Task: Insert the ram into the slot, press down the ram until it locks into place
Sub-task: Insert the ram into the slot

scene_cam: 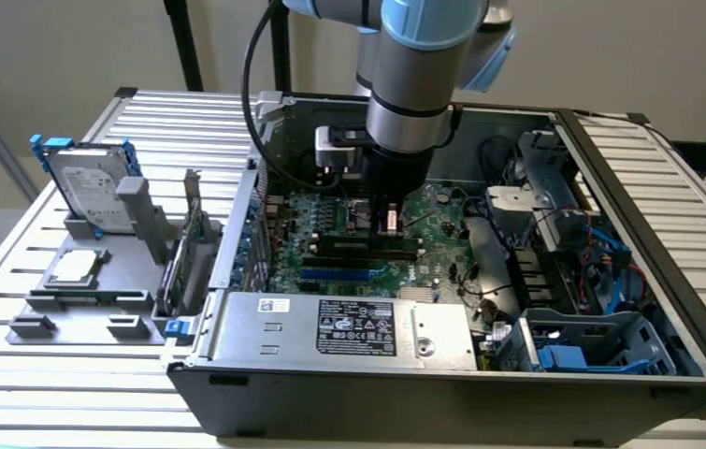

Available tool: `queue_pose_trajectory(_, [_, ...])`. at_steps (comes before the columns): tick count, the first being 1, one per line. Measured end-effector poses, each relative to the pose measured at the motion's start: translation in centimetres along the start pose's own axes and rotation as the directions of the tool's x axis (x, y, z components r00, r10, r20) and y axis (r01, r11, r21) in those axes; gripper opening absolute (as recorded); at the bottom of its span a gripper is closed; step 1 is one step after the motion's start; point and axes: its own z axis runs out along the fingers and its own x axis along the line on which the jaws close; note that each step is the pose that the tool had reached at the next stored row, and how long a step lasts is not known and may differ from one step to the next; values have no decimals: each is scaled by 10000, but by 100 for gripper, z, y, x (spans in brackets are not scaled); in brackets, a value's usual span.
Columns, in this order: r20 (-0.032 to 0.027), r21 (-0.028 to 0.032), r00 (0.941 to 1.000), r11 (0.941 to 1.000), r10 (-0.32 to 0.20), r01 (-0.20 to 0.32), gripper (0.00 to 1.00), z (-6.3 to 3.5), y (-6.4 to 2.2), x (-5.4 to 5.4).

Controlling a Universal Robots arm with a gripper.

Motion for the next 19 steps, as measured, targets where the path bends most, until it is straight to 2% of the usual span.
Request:
queue_pose_trajectory(12, [-8,21,10000,10000,-86,86,15,44,16,0])
queue_pose_trajectory(13, [-4,25,10000,10000,-87,87,15,30,16,0])
queue_pose_trajectory(14, [-5,25,10000,10000,-89,89,22,-2,17,-1])
queue_pose_trajectory(19, [-6,24,10000,10000,-92,92,22,-211,25,-3])
